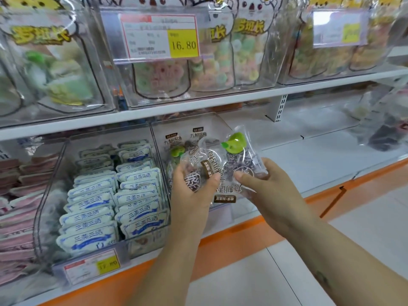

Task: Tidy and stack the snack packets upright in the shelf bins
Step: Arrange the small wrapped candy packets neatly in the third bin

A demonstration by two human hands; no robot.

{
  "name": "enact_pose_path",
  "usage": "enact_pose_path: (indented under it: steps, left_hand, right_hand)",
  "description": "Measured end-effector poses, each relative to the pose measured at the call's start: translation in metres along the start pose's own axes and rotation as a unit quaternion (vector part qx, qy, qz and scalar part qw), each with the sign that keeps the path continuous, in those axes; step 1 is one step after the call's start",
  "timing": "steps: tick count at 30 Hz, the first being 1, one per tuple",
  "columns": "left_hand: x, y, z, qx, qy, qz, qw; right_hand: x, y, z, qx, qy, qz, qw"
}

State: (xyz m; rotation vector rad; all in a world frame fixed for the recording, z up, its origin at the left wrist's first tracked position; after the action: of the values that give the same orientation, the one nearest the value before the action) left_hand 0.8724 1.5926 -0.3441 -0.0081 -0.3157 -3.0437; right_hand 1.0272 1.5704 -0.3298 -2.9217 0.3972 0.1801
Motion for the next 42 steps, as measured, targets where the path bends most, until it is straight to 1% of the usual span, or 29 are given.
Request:
enact_pose_path:
  steps: [3, 6, 9, 11, 14, 18, 21, 24, 28, 31, 34, 36, 38, 40, 42]
  left_hand:
    - [0.002, 0.0, -0.001, 0.002, 0.003, 0.018, 1.0]
    - [0.001, 0.001, 0.0, 0.004, 0.018, 0.015, 1.0]
    - [0.002, 0.0, 0.0, 0.01, 0.033, 0.008, 0.999]
    - [0.004, 0.0, 0.002, 0.016, 0.046, 0.012, 0.999]
    - [0.003, -0.002, -0.001, 0.034, 0.08, -0.003, 0.996]
    - [0.003, -0.003, -0.004, 0.043, 0.094, -0.033, 0.994]
    - [0.004, -0.002, -0.002, 0.027, 0.084, -0.03, 0.996]
    - [0.011, 0.004, 0.004, -0.011, 0.072, 0.013, 0.997]
    - [0.02, 0.007, 0.009, -0.063, 0.079, 0.06, 0.993]
    - [0.021, 0.01, 0.012, -0.082, 0.089, 0.073, 0.99]
    - [0.023, 0.008, 0.008, -0.062, 0.108, 0.076, 0.989]
    - [0.021, 0.003, 0.002, -0.018, 0.142, 0.059, 0.988]
    - [0.019, 0.0, -0.003, 0.019, 0.203, 0.034, 0.978]
    - [0.017, -0.001, -0.003, 0.028, 0.262, 0.011, 0.965]
    - [0.014, 0.0, -0.001, 0.029, 0.288, 0.002, 0.957]
  right_hand:
    - [-0.002, 0.002, -0.003, 0.016, 0.05, -0.015, 0.999]
    - [-0.005, 0.003, -0.01, 0.05, 0.081, -0.036, 0.995]
    - [-0.009, 0.004, -0.017, 0.068, 0.072, -0.046, 0.994]
    - [-0.01, 0.005, -0.016, 0.063, 0.063, -0.035, 0.995]
    - [-0.01, 0.004, -0.016, 0.065, 0.049, -0.013, 0.997]
    - [-0.011, 0.004, -0.025, 0.108, 0.131, -0.019, 0.985]
    - [-0.01, 0.003, -0.026, 0.112, 0.171, -0.008, 0.979]
    - [-0.008, 0.003, -0.025, 0.11, 0.177, 0.011, 0.978]
    - [-0.013, 0.004, -0.028, 0.133, 0.173, -0.005, 0.976]
    - [-0.017, 0.005, -0.033, 0.164, 0.187, -0.013, 0.968]
    - [-0.021, 0.005, -0.037, 0.179, 0.21, -0.029, 0.961]
    - [-0.018, 0.003, -0.036, 0.162, 0.204, -0.02, 0.965]
    - [-0.015, 0.001, -0.035, 0.151, 0.2, -0.015, 0.968]
    - [-0.015, -0.001, -0.032, 0.154, 0.209, -0.032, 0.965]
    - [-0.017, -0.003, -0.029, 0.159, 0.216, -0.041, 0.963]
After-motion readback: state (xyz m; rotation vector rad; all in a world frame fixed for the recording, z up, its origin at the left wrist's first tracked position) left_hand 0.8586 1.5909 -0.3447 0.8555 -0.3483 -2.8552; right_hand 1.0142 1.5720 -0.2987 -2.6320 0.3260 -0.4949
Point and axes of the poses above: each hand's wrist, its own y-axis away from the middle knuckle, its own x-axis out of the back of the hand, z = x × y, the point moved 8 cm from there along -y, towards the middle knuckle, and after that the axes turned 15 degrees about x, right-handed, at the moved point
